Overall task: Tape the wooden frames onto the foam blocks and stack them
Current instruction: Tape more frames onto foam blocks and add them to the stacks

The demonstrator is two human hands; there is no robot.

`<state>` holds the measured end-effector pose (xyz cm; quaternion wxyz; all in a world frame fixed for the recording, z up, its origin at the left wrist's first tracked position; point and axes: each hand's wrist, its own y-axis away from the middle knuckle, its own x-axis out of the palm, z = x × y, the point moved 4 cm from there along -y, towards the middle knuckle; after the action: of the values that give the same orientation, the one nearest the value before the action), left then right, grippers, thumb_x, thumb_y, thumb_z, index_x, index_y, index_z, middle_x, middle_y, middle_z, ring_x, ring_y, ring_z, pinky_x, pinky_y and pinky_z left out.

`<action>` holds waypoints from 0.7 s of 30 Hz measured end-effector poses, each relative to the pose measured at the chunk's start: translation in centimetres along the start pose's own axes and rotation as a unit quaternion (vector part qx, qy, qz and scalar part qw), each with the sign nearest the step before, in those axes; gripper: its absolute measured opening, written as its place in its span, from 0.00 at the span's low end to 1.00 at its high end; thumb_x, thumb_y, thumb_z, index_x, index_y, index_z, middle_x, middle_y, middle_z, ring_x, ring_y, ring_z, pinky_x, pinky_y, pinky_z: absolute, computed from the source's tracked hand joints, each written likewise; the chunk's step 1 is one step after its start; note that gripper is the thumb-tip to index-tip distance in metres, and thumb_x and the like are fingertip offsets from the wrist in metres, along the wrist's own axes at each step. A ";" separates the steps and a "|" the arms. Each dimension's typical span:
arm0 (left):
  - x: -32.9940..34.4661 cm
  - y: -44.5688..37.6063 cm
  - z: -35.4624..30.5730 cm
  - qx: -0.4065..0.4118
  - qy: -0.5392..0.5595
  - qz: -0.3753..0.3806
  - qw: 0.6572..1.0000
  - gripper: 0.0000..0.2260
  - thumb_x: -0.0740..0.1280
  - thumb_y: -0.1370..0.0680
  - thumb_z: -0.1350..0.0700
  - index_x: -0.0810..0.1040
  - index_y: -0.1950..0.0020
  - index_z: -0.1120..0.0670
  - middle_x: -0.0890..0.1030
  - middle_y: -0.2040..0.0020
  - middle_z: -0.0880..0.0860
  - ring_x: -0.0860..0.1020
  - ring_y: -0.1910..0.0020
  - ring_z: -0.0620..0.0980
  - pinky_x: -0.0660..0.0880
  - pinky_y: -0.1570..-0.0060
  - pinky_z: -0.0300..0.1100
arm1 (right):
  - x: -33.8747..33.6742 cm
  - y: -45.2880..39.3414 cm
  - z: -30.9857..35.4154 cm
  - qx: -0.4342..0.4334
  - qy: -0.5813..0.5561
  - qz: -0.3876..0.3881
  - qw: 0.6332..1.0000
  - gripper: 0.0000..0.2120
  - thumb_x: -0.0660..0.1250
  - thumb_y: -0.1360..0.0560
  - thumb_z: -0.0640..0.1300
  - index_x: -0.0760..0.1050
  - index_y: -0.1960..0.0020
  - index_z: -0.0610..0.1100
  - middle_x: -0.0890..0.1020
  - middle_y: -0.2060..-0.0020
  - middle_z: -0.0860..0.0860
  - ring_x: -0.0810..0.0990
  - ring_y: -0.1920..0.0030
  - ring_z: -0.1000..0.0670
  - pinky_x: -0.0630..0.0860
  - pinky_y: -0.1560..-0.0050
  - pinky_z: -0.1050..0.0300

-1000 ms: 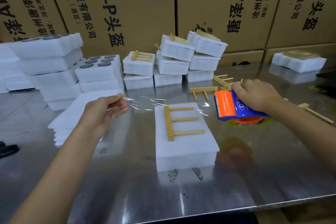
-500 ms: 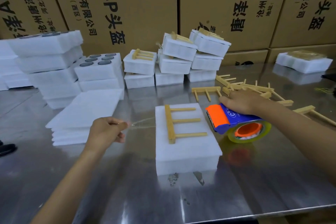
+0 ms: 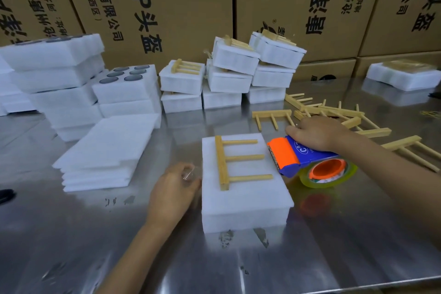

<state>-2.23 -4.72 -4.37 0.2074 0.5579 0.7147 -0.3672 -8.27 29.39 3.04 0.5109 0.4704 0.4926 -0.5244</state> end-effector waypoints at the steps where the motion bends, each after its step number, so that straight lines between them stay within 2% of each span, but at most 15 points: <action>1: 0.1 0.1 -0.1 0.007 -0.002 0.000 1.000 0.13 0.71 0.25 0.46 0.80 0.42 0.47 0.82 0.48 0.46 0.79 0.50 0.48 0.74 0.53 0.44 | 0.0 0.0 0.0 0.001 -0.001 0.000 1.000 0.25 0.49 0.19 0.63 0.72 0.62 0.49 0.77 0.65 0.49 0.75 0.62 0.50 0.65 0.61 0.53; 4: 0.4 0.4 -0.3 0.054 -0.042 0.021 0.997 0.13 0.66 0.21 0.45 0.81 0.40 0.49 0.80 0.45 0.48 0.75 0.43 0.51 0.73 0.47 0.47 | -0.1 0.2 0.0 0.001 -0.005 -0.002 1.000 0.25 0.49 0.19 0.63 0.73 0.61 0.48 0.77 0.64 0.49 0.75 0.61 0.50 0.66 0.59 0.52; 6: 0.9 0.7 -0.4 0.099 -0.093 0.053 0.989 0.15 0.62 0.18 0.49 0.78 0.34 0.50 0.78 0.37 0.49 0.72 0.37 0.53 0.69 0.39 0.48 | -0.1 0.3 0.0 -0.001 -0.003 -0.001 1.000 0.25 0.48 0.19 0.63 0.73 0.60 0.48 0.77 0.63 0.49 0.74 0.61 0.51 0.66 0.58 0.52; 8: 1.4 1.0 -0.4 0.105 -0.136 0.084 0.982 0.19 0.58 0.16 0.51 0.69 0.24 0.47 0.68 0.25 0.49 0.63 0.27 0.52 0.63 0.33 0.47 | -0.1 0.4 -0.1 -0.003 -0.004 -0.002 1.000 0.25 0.48 0.19 0.63 0.73 0.60 0.48 0.77 0.63 0.49 0.74 0.60 0.51 0.66 0.60 0.53; 10: 1.7 1.0 -0.2 0.098 -0.172 0.120 0.973 0.21 0.52 0.15 0.48 0.58 0.20 0.43 0.54 0.19 0.47 0.51 0.21 0.50 0.56 0.29 0.49 | -0.1 0.4 -0.2 -0.004 -0.007 -0.005 1.000 0.24 0.48 0.19 0.63 0.72 0.60 0.49 0.76 0.64 0.50 0.74 0.61 0.51 0.64 0.62 0.54; 12: 1.7 0.9 -0.1 0.095 -0.197 0.144 0.965 0.23 0.49 0.15 0.46 0.52 0.19 0.41 0.45 0.18 0.47 0.43 0.20 0.51 0.50 0.27 0.51 | 0.0 0.4 -0.2 -0.004 -0.006 -0.007 1.000 0.24 0.48 0.19 0.63 0.71 0.61 0.49 0.76 0.64 0.50 0.75 0.61 0.51 0.64 0.64 0.55; 15: 1.6 0.7 0.1 0.102 -0.225 0.156 0.956 0.24 0.46 0.15 0.44 0.45 0.19 0.42 0.38 0.19 0.46 0.36 0.20 0.51 0.45 0.25 0.53 | 0.0 0.4 -0.2 -0.003 -0.001 -0.009 1.000 0.24 0.48 0.19 0.63 0.71 0.61 0.50 0.76 0.64 0.50 0.74 0.61 0.51 0.64 0.63 0.54; 21: 1.5 0.5 0.7 0.096 -0.210 0.150 0.961 0.27 0.46 0.16 0.43 0.38 0.19 0.44 0.36 0.19 0.44 0.34 0.21 0.49 0.44 0.24 0.52 | 0.1 0.4 -0.2 -0.001 0.010 -0.011 1.000 0.23 0.48 0.19 0.63 0.70 0.61 0.50 0.76 0.64 0.51 0.74 0.61 0.52 0.64 0.64 0.55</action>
<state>-2.32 -4.20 -6.02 0.3511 0.5867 0.5243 -0.5076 -7.88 29.54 2.91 0.5006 0.4696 0.5037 -0.5246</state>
